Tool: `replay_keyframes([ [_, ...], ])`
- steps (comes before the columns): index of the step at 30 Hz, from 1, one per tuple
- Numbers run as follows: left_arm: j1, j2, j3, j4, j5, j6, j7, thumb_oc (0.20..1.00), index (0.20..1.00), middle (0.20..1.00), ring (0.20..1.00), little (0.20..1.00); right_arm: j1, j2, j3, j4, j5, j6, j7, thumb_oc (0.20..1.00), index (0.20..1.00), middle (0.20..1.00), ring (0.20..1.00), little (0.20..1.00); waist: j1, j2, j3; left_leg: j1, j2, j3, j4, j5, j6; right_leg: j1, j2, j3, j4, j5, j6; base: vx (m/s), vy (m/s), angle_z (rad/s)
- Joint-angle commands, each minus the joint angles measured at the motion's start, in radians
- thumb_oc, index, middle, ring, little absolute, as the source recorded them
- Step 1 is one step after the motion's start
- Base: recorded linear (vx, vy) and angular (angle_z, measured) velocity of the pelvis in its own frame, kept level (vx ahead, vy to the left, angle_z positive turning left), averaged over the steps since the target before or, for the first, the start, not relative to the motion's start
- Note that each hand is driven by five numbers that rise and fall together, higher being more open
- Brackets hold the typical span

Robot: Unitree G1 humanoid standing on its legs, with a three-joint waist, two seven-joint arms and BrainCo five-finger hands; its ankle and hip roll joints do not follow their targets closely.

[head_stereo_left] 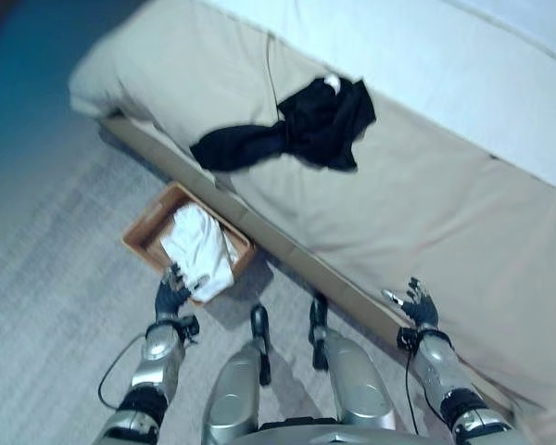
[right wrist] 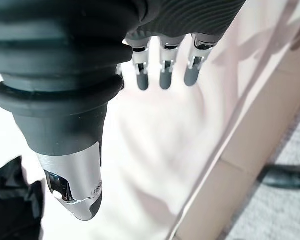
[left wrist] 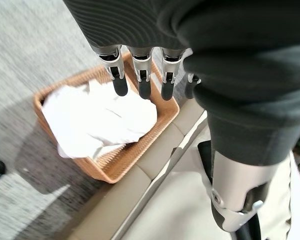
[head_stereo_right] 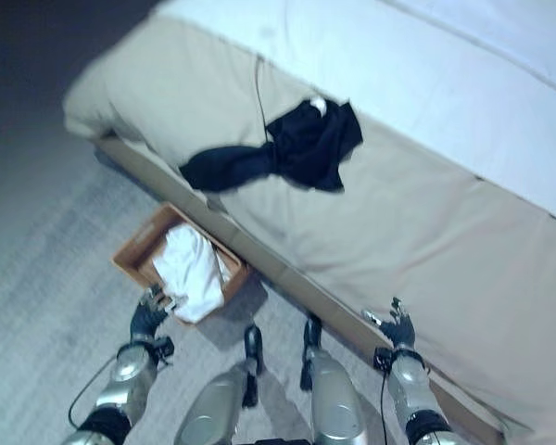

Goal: Pick up clothes into the bucket

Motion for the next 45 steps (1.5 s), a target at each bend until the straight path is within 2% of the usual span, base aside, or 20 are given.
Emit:
replay_keyframes([
  [1,-0.017,0.021,-0.005,0.022,0.065,0.0,-0.021,1.0,1.0,1.0,1.0,1.0,0.012,-0.027,-0.014,-0.018,-0.049,0.005,0.012,1.0,1.0,1.0,1.0,1.0,0.003,-0.035,-0.036,-0.033,0.03,-0.008,0.03,-0.002,-0.046,0.01,-0.067,0.013,0.022,-0.016,0.091,0.1,-0.042,0.02],
  [6,0.044,-0.03,0.041,0.156,0.109,0.033,-0.004,1.0,1.0,1.0,1.0,1.0,0.045,-0.014,-0.012,-0.026,-0.096,0.025,0.018,1.0,1.0,1.0,1.0,1.0,0.016,-0.045,-0.116,0.059,0.037,0.006,0.024,-0.026,-0.047,0.122,-0.054,0.011,-0.019,-0.028,0.087,0.11,-0.035,-0.02],
  [10,0.079,-0.047,0.029,0.23,0.184,0.056,-0.01,1.0,1.0,1.0,1.0,1.0,0.051,-0.006,-0.023,-0.043,-0.077,0.029,0.027,1.0,1.0,1.0,1.0,1.0,0.017,-0.052,-0.159,0.113,0.04,0.021,0.009,-0.042,-0.045,0.183,-0.05,0.01,-0.053,-0.03,0.09,0.11,-0.003,-0.02],
  [15,0.121,-0.059,0.043,0.257,0.196,0.063,-0.01,1.0,1.0,1.0,1.0,1.0,0.051,-0.005,-0.018,-0.106,-0.094,0.024,0.026,1.0,1.0,1.0,1.0,1.0,0.023,-0.057,-0.183,0.145,0.036,0.029,-0.003,-0.055,-0.04,0.214,-0.053,0.009,-0.07,-0.029,0.095,0.06,0.024,-0.03],
  [19,0.139,-0.055,0.048,0.247,0.206,0.06,-0.005,1.0,1.0,1.0,1.0,1.0,0.035,-0.044,0.01,-0.179,-0.199,0.022,0.012,1.0,1.0,1.0,1.0,1.0,0.032,-0.06,-0.18,0.142,0.028,0.026,0.007,-0.066,-0.03,0.215,-0.062,0.013,-0.059,-0.03,0.1,0.02,0.05,-0.02],
  [30,0.114,-0.011,0.013,0.143,0.207,0.032,0.026,1.0,1.0,1.0,1.0,1.0,-0.159,-0.193,0.075,-0.376,-0.467,0.021,-0.083,1.0,1.0,1.0,1.0,1.0,0.09,-0.075,-0.104,0.018,-0.021,-0.015,0.096,-0.087,-0.003,0.13,-0.104,0.0,0.011,-0.028,0.117,-0.04,0.075,0.02],
  [35,0.084,0.007,-0.028,0.116,0.197,0.022,0.046,1.0,1.0,1.0,1.0,1.0,-0.295,-0.233,0.094,-0.336,-0.514,0.042,-0.15,1.0,1.0,1.0,1.0,1.0,0.126,-0.086,-0.065,-0.052,-0.043,-0.047,0.133,-0.089,0.005,0.08,-0.124,-0.014,0.039,-0.024,0.123,-0.07,0.073,0.2],
  [38,0.052,0.038,-0.1,0.084,0.213,0.015,0.055,1.0,1.0,1.0,1.0,1.0,-0.469,-0.283,0.117,-0.259,-0.542,0.069,-0.241,1.0,1.0,1.0,1.0,1.0,0.171,-0.087,-0.01,-0.12,-0.057,-0.075,0.178,-0.093,0.013,0.029,-0.151,-0.037,0.09,-0.025,0.124,-0.1,0.114,0.2],
  [41,0.031,0.065,-0.138,0.075,0.221,0.011,0.071,1.0,1.0,1.0,1.0,1.0,-0.642,-0.36,0.152,-0.203,-0.564,0.09,-0.296,1.0,1.0,1.0,1.0,1.0,0.196,-0.08,0.046,-0.183,-0.058,-0.084,0.232,-0.105,0.019,-0.039,-0.174,-0.036,0.172,-0.031,0.123,-0.11,0.095,0.32],
  [45,0.008,0.085,-0.163,0.085,0.203,0.011,0.095,1.0,1.0,1.0,1.0,1.0,-0.882,-0.462,0.228,-0.09,-0.551,0.121,-0.339,1.0,1.0,1.0,1.0,1.0,0.228,-0.083,0.111,-0.283,-0.059,-0.094,0.294,-0.105,0.018,-0.123,-0.183,-0.032,0.213,-0.034,0.111,-0.1,0.03,0.12],
])
